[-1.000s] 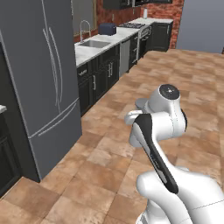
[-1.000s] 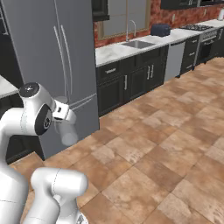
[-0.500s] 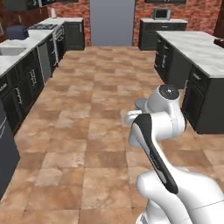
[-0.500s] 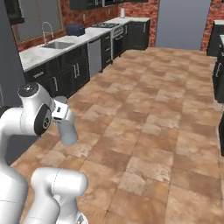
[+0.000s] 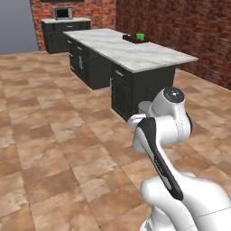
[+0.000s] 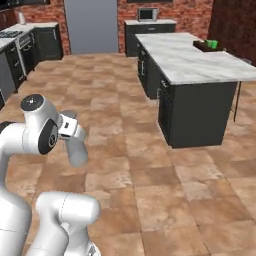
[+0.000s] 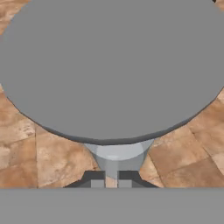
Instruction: There is a tray on the dining counter. Grab the cup, mug, and pitcher and place them on the tray. The pitcher may be placed next to the tray if it cannot fit the tray.
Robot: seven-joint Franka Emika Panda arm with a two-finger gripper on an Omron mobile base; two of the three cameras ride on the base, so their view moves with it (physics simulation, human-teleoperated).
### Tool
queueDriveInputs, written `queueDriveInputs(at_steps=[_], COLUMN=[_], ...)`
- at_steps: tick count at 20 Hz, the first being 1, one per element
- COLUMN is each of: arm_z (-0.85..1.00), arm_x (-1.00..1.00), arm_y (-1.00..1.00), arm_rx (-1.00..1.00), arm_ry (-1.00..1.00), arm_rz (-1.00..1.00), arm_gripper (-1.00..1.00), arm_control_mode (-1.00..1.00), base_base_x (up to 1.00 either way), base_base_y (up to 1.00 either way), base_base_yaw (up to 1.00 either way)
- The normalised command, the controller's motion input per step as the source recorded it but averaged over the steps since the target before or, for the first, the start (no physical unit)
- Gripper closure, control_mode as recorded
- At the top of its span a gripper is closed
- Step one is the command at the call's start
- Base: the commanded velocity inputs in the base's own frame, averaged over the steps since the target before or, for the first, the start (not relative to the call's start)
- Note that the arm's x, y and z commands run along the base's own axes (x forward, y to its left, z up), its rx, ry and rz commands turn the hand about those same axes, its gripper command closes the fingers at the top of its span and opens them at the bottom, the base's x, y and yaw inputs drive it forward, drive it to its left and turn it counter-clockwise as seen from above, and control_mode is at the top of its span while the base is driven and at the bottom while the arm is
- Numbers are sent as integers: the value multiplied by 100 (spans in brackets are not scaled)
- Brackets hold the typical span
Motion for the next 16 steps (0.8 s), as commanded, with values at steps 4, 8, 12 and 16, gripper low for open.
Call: queueDriveInputs(at_steps=[4, 8, 12, 16], arm_z=[0, 0, 0, 0], arm_x=[0, 0, 0, 0], arm_y=[0, 0, 0, 0], arm_rx=[0, 0, 0, 0], arm_ry=[0, 0, 0, 0], arm_rz=[0, 0, 0, 0], arm_gripper=[100, 100, 100, 100], arm_control_mode=[100, 100, 100, 100], base_base_x=[32, 63, 95, 100], base_base_y=[-21, -44, -49, -51], base_base_yaw=[-73, -60, -46, -31])
